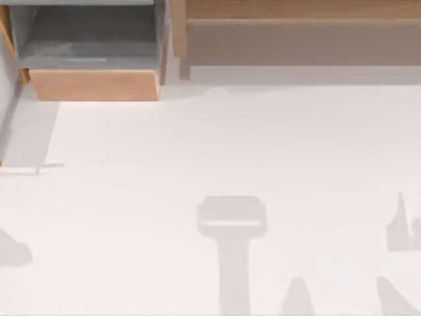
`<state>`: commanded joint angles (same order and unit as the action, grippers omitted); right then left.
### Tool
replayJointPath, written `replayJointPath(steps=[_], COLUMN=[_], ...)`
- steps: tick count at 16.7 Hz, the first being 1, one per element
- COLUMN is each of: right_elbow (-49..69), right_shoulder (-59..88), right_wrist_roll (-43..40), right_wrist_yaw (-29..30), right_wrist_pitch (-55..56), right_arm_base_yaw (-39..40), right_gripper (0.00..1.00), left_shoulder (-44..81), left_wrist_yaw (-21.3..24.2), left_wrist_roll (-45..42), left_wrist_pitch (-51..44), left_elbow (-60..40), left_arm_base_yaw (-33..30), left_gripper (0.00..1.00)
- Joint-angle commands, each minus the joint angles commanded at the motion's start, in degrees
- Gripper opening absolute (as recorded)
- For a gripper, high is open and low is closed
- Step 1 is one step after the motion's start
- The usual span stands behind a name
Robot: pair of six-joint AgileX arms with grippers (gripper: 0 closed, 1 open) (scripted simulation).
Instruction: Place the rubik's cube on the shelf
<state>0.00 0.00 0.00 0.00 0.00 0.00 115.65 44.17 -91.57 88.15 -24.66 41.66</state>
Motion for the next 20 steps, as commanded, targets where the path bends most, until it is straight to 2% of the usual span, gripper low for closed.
replayJointPath(steps=[4,8,14,20], right_elbow=[0.0,0.0,0.0,0.0], right_shoulder=[0.0,0.0,0.0,0.0], right_wrist_roll=[0.0,0.0,0.0,0.0], right_wrist_yaw=[0.0,0.0,0.0,0.0], right_wrist_pitch=[0.0,0.0,0.0,0.0], right_arm_base_yaw=[0.0,0.0,0.0,0.0], right_gripper=[1.00,1.00,1.00,1.00], left_shoulder=[-0.1,0.1,1.3,4.5], left_wrist_yaw=[-1.0,-4.5,-11.3,-19.0], left_wrist_roll=[1.4,7.0,21.3,38.0], left_wrist_pitch=[-2.7,-14.1,-43.7,-80.7], left_elbow=[-2.4,-11.3,-33.6,-61.3], left_arm_base_yaw=[1.8,6.7,11.1,6.9], left_gripper=[1.00,1.00,1.00,1.00])
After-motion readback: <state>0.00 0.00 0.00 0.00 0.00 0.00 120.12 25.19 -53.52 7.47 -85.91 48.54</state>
